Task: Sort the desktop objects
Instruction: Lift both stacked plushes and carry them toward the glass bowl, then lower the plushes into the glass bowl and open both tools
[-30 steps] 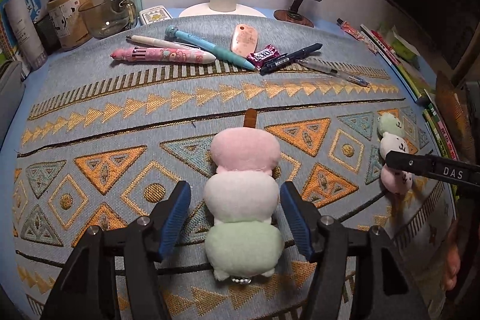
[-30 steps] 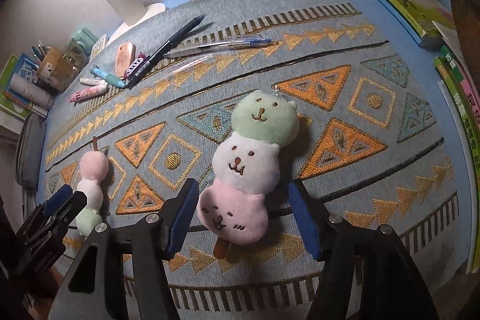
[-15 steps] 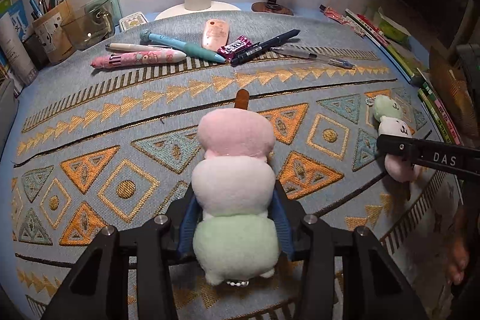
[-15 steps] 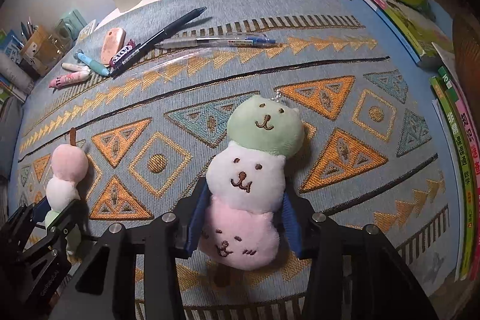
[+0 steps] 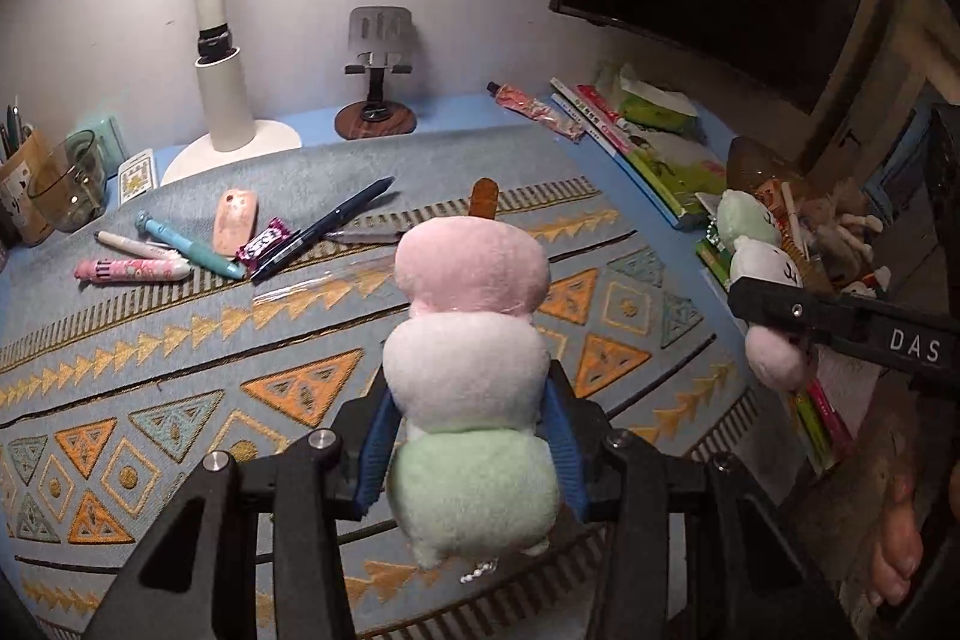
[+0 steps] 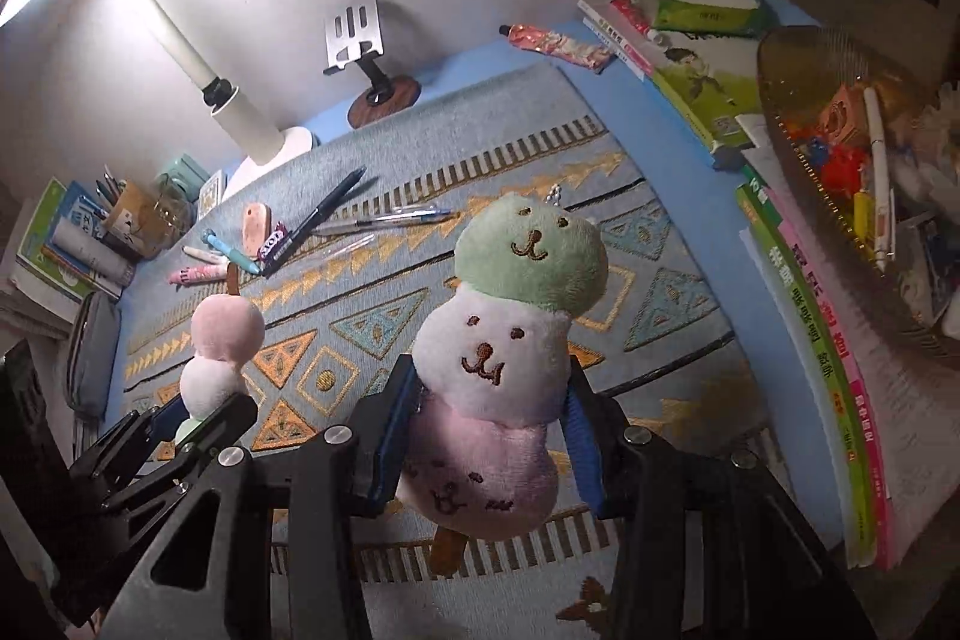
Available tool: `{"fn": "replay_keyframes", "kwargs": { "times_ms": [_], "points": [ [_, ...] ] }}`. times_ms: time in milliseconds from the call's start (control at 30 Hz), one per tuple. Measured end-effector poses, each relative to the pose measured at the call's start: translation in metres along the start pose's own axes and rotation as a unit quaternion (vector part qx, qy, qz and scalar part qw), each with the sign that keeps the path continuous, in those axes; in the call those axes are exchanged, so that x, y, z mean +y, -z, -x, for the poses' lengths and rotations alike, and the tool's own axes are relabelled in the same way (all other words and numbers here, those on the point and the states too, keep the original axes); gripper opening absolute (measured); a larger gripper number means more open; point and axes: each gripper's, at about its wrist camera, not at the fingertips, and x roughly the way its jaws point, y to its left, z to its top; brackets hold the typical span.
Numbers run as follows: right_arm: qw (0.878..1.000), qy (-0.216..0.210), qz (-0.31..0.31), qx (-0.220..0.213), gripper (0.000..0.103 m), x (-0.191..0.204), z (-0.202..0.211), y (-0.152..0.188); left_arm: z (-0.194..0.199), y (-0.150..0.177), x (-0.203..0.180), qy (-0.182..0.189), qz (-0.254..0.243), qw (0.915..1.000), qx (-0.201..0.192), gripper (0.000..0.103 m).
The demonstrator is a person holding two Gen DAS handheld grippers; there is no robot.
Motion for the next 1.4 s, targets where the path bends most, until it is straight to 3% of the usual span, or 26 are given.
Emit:
{"fn": "replay_keyframes", "kwargs": {
  "times_ms": [233,433,700,900,1167,1400],
  "points": [
    [0.999,-0.009,-0.015,-0.042,0.046,-0.039,0.045,-0.025,0.009,-0.04,-0.067,0.037,-0.019,0.9987,-0.031,0.041],
    [0.994,-0.018,-0.061,-0.094,0.046,-0.102,0.095,-0.052,0.012,-0.074,-0.124,0.075,-0.033,0.9944,-0.067,0.041],
    [0.984,0.03,-0.095,-0.149,0.046,-0.192,0.142,-0.069,-0.028,-0.096,-0.208,0.127,-0.066,0.9865,-0.08,0.041],
    [0.984,0.06,-0.089,-0.14,0.046,-0.232,0.137,-0.088,-0.072,-0.108,-0.251,0.123,-0.075,0.9877,-0.061,0.041],
    [0.992,0.014,-0.06,-0.112,0.046,-0.235,0.094,-0.115,-0.123,-0.119,-0.253,0.103,-0.053,0.9931,-0.014,0.041],
    [0.994,0.005,-0.059,-0.089,0.046,-0.234,0.068,-0.123,-0.143,-0.12,-0.252,0.097,-0.05,0.994,0.001,0.042]
  ]
}}
